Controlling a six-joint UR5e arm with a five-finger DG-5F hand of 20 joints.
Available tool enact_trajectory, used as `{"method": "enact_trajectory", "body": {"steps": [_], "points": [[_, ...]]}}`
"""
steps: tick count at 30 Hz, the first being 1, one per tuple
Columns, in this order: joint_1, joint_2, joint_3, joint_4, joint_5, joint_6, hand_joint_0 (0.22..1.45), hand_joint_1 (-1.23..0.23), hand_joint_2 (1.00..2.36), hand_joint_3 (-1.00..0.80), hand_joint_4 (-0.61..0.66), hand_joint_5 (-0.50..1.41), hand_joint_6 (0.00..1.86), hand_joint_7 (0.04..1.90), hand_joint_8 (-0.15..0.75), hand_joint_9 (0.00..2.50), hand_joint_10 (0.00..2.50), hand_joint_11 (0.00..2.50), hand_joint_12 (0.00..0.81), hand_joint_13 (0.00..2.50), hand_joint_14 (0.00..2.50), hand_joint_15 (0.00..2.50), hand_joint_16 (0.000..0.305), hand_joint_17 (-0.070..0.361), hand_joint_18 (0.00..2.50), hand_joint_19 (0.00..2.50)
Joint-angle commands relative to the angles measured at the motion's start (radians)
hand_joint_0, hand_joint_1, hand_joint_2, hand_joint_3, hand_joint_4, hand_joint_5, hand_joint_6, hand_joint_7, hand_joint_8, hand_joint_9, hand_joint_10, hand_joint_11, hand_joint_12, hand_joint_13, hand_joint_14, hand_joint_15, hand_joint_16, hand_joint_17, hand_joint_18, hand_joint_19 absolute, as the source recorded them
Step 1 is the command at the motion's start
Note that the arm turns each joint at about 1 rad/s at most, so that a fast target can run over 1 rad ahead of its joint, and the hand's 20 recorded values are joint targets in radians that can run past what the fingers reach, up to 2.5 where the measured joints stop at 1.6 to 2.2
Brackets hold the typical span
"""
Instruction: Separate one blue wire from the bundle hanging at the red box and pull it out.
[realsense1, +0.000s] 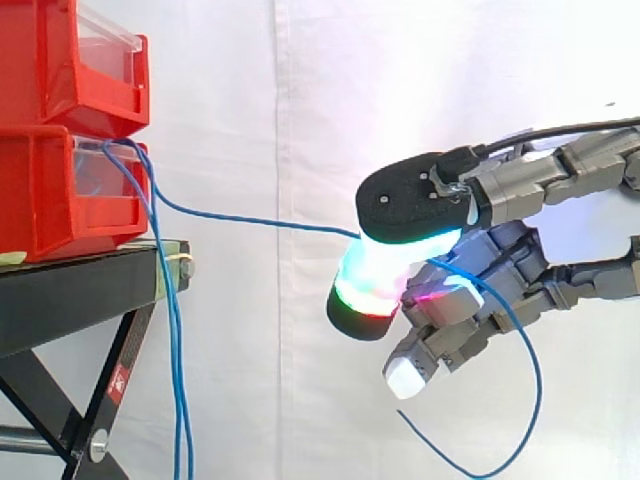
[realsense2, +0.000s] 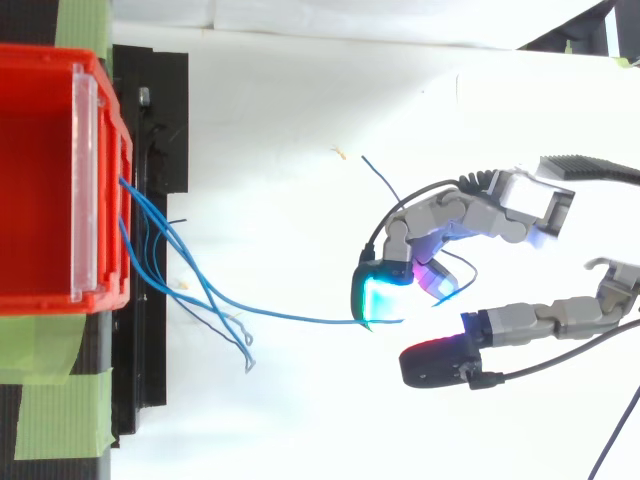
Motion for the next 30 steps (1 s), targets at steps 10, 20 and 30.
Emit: {"method": "enact_trajectory", "body": {"steps": [10, 20, 30], "points": [[0.001, 0.0, 0.0, 0.0, 0.0, 0.0, 0.61, -0.75, 1.02, 0.03, -0.06, -0.15, 0.78, 1.19, 0.251, 0.41, 0.82, 1.89, 0.329, 0.41, 0.02, 0.53, 0.042, 0.095, 0.36, 0.6], [-0.001, 0.0, 0.0, 0.0, 0.0, 0.0, 0.61, -0.75, 1.02, 0.03, -0.06, -0.15, 0.78, 1.19, 0.249, 0.41, 0.84, 1.87, 0.329, 0.41, 0.02, 0.52, 0.042, 0.095, 0.36, 0.6], [0.001, 0.0, -0.001, 0.002, 0.0, 0.0, 0.61, -0.75, 1.02, 0.03, -0.07, -0.15, 0.78, 1.19, 0.249, 0.4, 0.84, 1.89, 0.327, 0.41, 0.02, 0.52, 0.042, 0.095, 0.36, 0.6]]}}
